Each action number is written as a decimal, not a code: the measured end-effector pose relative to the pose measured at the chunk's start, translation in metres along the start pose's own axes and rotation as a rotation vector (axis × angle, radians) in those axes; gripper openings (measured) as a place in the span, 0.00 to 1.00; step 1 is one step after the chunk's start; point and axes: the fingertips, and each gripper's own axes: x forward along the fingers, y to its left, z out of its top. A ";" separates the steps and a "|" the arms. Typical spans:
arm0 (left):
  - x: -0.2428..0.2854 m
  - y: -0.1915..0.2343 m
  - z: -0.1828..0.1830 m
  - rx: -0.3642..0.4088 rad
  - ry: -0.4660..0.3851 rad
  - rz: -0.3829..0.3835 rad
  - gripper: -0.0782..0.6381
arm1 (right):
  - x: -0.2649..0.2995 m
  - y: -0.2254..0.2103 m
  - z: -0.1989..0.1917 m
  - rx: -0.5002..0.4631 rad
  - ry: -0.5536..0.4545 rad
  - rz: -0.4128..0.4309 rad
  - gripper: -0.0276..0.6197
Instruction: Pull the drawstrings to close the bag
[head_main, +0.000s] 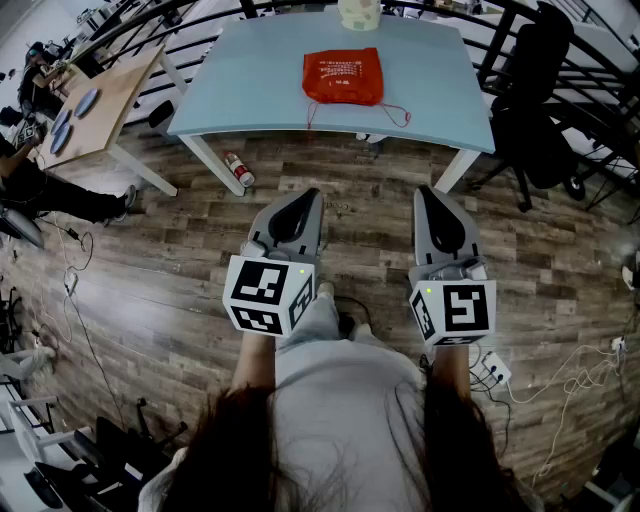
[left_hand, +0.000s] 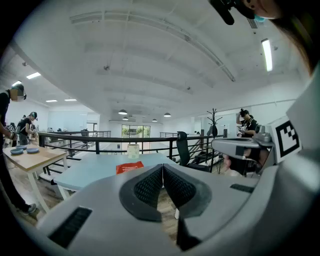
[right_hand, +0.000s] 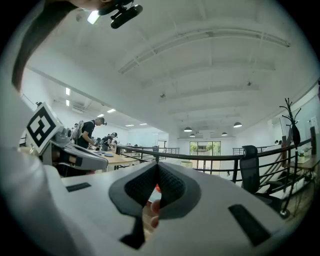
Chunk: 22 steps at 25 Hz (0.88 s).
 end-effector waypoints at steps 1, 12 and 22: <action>0.003 0.001 0.001 -0.003 -0.002 0.002 0.13 | 0.003 -0.002 0.000 -0.001 -0.001 0.003 0.08; 0.048 0.029 0.006 -0.011 0.003 0.000 0.13 | 0.050 -0.019 -0.010 0.018 -0.001 0.007 0.08; 0.090 0.073 0.011 -0.017 0.016 -0.032 0.13 | 0.107 -0.019 -0.015 0.054 0.015 -0.001 0.08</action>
